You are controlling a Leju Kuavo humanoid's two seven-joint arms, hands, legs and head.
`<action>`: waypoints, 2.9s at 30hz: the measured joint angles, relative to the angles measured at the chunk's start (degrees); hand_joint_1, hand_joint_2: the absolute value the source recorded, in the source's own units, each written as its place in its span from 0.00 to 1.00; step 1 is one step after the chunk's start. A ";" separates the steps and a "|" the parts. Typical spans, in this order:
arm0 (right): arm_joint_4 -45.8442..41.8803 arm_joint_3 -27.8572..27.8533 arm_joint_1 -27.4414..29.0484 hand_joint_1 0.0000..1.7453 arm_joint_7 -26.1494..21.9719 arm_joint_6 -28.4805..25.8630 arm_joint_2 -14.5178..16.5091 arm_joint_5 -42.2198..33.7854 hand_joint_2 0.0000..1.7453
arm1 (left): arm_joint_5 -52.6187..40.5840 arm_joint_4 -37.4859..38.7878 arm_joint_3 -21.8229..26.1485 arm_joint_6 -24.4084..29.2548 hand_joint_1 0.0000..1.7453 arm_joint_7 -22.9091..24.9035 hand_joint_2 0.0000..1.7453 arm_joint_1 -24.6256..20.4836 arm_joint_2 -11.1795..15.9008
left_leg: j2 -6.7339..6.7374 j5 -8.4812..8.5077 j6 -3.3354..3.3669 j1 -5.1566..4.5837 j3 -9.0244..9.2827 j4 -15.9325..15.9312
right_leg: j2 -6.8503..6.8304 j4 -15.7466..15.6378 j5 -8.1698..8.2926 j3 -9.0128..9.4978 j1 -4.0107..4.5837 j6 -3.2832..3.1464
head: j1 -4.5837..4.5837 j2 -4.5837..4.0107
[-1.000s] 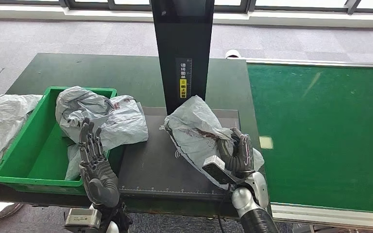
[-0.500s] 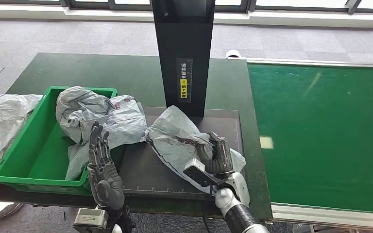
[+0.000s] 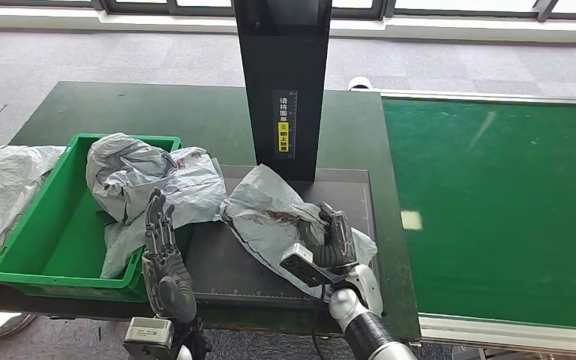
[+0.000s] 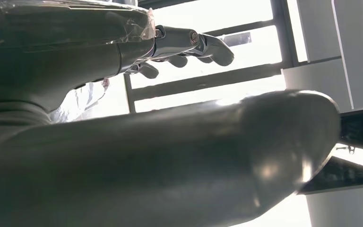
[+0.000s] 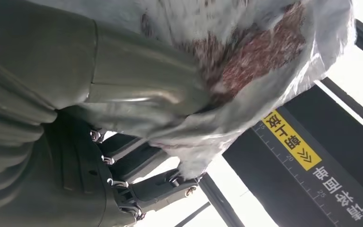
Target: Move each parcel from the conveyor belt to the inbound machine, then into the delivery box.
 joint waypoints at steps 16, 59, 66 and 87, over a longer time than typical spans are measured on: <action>-6.73 4.20 6.45 0.00 -0.06 0.98 -2.16 -14.44 1.00 | 3.27 6.19 0.26 0.04 0.00 0.02 0.00 0.38 1.58 | -0.04 -0.03 0.02 0.00 0.00 0.00 | -0.05 -0.03 -0.02 0.00 0.00 0.02 | 0.00 -0.01; -48.34 -1.01 26.53 0.00 -0.14 5.12 -6.74 -17.56 1.00 | 2.36 24.21 3.45 -2.64 0.00 0.02 0.75 -9.04 -5.32 | -0.02 -0.04 0.05 -0.03 -0.01 0.04 | -0.02 -0.05 -0.02 -0.07 -0.04 0.05 | -0.01 -0.01; -61.08 -1.13 30.46 0.00 -0.21 7.83 -4.32 -11.81 1.00 | -12.07 46.87 -6.20 -2.68 0.00 0.99 1.00 -21.10 -10.65 | 0.01 -0.01 0.10 -0.06 -0.04 0.06 | -0.04 -0.04 0.06 -0.02 -0.09 0.12 | -0.01 0.00; -67.28 -1.13 33.67 0.00 -0.14 10.97 -3.61 -10.81 1.00 | -26.93 58.34 -12.41 -2.79 0.00 10.77 0.75 -26.43 -14.13 | 0.00 -0.01 0.11 -0.07 -0.07 0.05 | -0.02 -0.04 0.08 -0.04 -0.09 0.13 | 0.02 0.00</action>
